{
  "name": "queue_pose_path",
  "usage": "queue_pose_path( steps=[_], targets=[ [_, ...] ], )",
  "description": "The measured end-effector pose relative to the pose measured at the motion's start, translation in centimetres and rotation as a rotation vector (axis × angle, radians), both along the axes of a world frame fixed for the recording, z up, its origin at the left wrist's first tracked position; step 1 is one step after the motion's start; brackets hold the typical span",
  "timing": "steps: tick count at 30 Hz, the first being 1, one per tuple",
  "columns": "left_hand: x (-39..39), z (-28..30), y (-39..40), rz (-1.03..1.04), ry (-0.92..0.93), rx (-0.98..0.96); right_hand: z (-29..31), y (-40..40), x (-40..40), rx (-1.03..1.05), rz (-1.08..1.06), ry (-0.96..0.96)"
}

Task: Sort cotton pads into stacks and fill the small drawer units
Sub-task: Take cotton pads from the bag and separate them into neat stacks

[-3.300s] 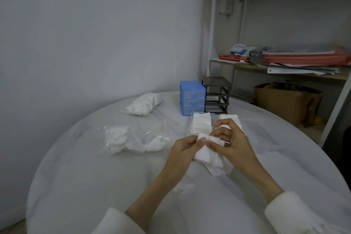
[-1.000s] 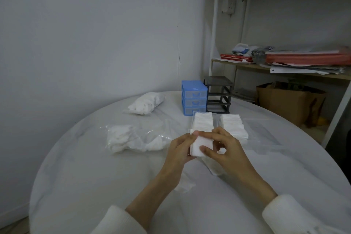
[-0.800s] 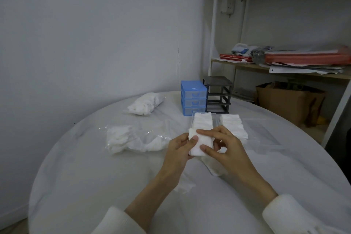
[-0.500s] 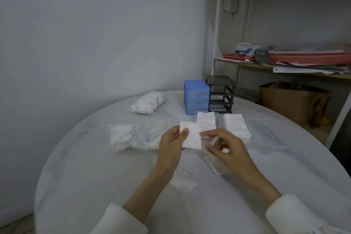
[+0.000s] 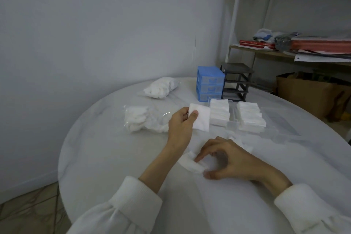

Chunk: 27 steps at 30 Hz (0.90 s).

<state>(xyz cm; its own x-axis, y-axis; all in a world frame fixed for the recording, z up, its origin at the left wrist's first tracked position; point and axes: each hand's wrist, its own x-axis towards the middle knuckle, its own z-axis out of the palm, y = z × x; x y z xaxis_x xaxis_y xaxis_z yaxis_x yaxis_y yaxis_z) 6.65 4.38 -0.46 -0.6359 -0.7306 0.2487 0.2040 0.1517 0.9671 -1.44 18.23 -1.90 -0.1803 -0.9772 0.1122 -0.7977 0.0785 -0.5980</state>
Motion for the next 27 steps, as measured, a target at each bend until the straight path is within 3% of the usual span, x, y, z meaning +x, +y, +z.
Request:
queue_pose_path(
  steps=[10, 15, 19, 27],
  targets=[
    [-0.2, -0.4, -0.2, -0.002, -0.062, 0.000, -0.2, -0.2, 0.1, -0.143, -0.030, -0.046],
    [-0.3, -0.5, 0.0, -0.017, -0.114, -0.034, 1.0, -0.1, 0.1, -0.405, -0.155, -0.196],
    [-0.3, -0.4, 0.5, -0.143, -0.103, 0.010, 1.0, -0.2, -0.8, -0.550, -0.299, -0.288],
    [-0.2, -0.4, 1.7, -0.333, -0.110, 0.075, 1.1, 0.0, -1.1, -0.575, -0.364, -0.169]
  ],
)
